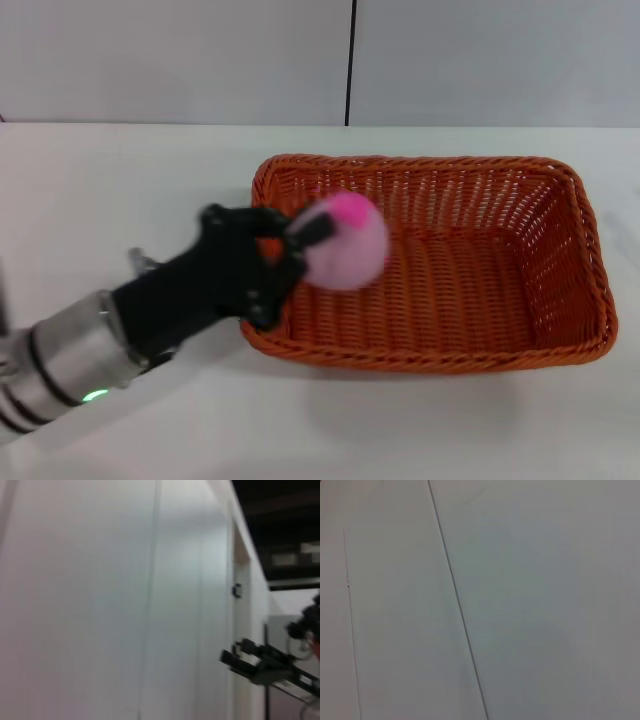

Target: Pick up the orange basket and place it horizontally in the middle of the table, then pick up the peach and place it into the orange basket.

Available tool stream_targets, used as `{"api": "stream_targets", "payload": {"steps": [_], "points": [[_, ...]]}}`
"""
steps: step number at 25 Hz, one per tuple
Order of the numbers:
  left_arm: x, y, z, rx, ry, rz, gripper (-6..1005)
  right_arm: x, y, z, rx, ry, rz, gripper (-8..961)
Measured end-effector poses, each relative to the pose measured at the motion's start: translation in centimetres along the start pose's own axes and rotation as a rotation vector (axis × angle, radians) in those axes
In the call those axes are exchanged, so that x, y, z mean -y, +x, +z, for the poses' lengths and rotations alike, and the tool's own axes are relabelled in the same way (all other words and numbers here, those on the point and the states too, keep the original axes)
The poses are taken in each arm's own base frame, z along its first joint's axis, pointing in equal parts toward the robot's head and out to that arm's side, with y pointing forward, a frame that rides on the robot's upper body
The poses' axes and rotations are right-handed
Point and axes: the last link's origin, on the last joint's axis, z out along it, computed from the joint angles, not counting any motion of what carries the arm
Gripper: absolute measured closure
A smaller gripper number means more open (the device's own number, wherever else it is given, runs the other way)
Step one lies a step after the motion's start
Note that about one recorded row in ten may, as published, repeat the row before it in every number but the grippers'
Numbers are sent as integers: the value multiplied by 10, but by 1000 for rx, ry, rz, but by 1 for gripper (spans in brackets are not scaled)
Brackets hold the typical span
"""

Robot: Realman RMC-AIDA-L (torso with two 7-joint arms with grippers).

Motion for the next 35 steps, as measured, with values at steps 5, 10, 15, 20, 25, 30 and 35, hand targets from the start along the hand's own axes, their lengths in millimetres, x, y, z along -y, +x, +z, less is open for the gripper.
{"api": "stream_targets", "payload": {"steps": [5,10,15,20,25,30,35], "points": [[-13,-14,37,84,-44,-5,942,0,0,-6,16,20,7,245],[-17,-25,50,145,-5,-16,894,-1,1,-8,18,24,15,245],[-11,-29,51,163,73,-46,847,-1,2,-9,14,29,20,245],[-9,-29,47,161,96,-51,670,0,4,-10,8,37,20,245],[7,-27,28,129,242,-82,386,5,5,-11,-3,65,19,245],[44,-21,-28,63,563,-111,280,20,5,-19,-15,179,5,245],[69,-16,-101,10,906,-119,194,41,3,-37,-6,355,-9,245]]}}
